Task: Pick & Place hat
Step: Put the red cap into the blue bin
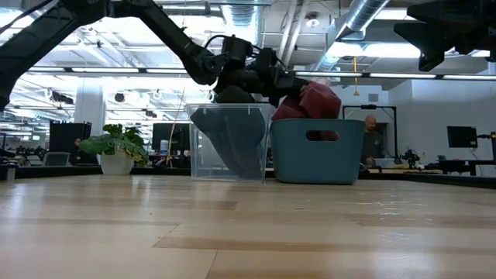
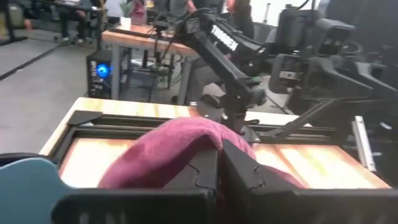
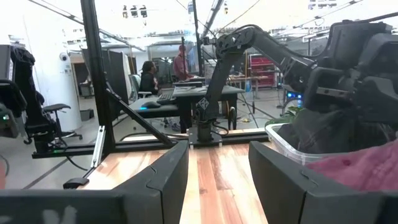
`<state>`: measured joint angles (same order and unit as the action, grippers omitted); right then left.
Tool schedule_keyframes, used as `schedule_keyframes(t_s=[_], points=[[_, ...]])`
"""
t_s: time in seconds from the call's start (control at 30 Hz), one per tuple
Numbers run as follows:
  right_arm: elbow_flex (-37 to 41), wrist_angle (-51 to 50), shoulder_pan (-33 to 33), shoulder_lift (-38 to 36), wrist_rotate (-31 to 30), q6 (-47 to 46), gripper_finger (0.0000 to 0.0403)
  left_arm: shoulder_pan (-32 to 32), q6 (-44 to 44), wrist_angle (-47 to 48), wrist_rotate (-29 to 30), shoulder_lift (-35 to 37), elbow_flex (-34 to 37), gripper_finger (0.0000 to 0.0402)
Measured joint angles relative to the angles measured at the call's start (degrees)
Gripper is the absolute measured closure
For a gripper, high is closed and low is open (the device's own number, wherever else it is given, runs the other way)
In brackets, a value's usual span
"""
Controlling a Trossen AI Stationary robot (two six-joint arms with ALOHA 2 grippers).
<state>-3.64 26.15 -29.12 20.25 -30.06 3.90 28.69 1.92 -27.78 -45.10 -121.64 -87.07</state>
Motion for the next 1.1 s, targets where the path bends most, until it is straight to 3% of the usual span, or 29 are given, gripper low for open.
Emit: schedule_keyframes(t_s=[0.17, 0.5, 0.7, 0.87, 1.1], points=[[-0.02, 0.00, 0.00, 0.00, 0.00, 0.00, 0.0242, 0.41, -0.42, -0.07, 4.75, 0.01, 0.00, 0.0391], [-0.01, -0.28, 0.00, -0.02, 0.02, -0.87, 0.0242, 0.57, -3.13, 0.69, 6.11, 0.01, 0.00, 0.0385], [-0.02, -0.83, 0.00, -0.02, 0.02, -0.90, 0.0242, 0.57, -5.97, 4.30, 7.48, 0.01, 0.00, 0.0341], [-0.02, -0.95, 0.00, 0.00, 0.02, -0.91, 0.0242, -0.11, -7.06, 5.71, 16.93, 0.04, 0.02, 0.0300], [-0.01, -1.14, 0.00, -0.01, 0.00, -0.90, 0.0242, -0.95, -9.08, 6.40, 17.60, 1.17, 0.02, 0.0275]])
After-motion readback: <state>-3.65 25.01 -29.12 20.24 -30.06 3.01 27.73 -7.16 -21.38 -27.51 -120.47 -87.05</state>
